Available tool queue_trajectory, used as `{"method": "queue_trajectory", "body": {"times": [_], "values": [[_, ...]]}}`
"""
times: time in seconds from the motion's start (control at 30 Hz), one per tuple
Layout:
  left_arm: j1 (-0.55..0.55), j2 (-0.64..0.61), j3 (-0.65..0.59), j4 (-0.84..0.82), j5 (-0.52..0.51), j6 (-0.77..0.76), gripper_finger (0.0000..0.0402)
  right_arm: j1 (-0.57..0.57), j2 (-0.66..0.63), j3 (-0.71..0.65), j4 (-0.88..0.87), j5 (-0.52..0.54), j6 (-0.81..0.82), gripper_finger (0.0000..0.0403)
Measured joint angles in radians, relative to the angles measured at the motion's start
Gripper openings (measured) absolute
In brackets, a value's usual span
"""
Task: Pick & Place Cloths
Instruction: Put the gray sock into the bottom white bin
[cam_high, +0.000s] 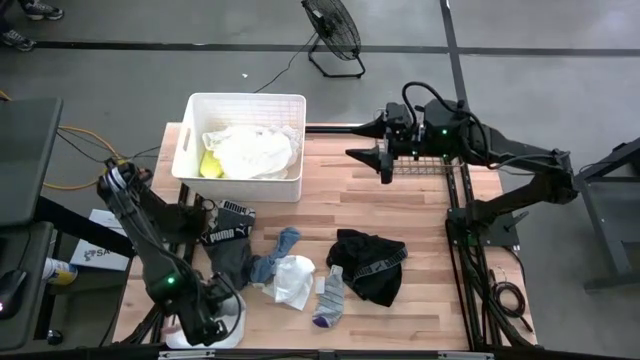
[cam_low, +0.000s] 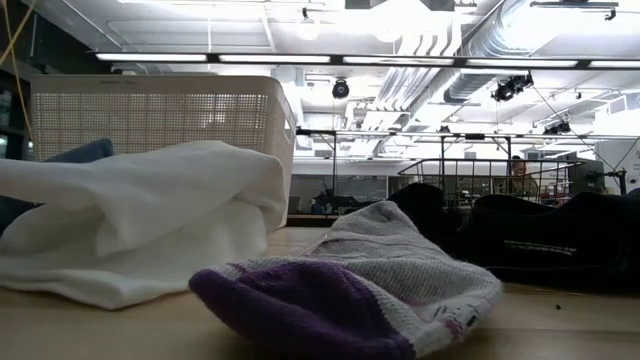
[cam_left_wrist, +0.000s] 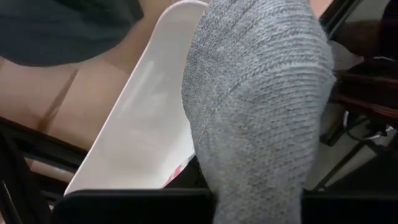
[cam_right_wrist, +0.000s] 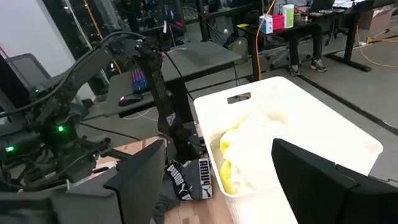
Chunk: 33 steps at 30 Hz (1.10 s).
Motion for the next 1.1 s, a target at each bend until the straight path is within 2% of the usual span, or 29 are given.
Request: {"method": "queue_trajectory", "body": {"times": [0.47, 0.67, 0.83, 1.1], "values": [[0.0, 0.067, 0.0, -0.026, -0.01, -0.009, 0.0005, 0.001, 0.0, 0.0, -0.012, 0.0, 0.003, 0.0286], [0.0, 0.075, 0.0, -0.057, 0.043, -0.004, 0.0005, 0.001, 0.0, 0.0, -0.013, 0.0, 0.004, 0.0286], [0.0, 0.085, 0.0, -0.058, 0.124, 0.07, 0.0005, 0.001, 0.0, 0.0, -0.018, 0.0, 0.004, 0.0286], [0.0, 0.131, -0.001, -0.101, 0.128, 0.142, 0.0005, 0.001, 0.0, 0.0, -0.02, 0.0, 0.004, 0.0286]]}}
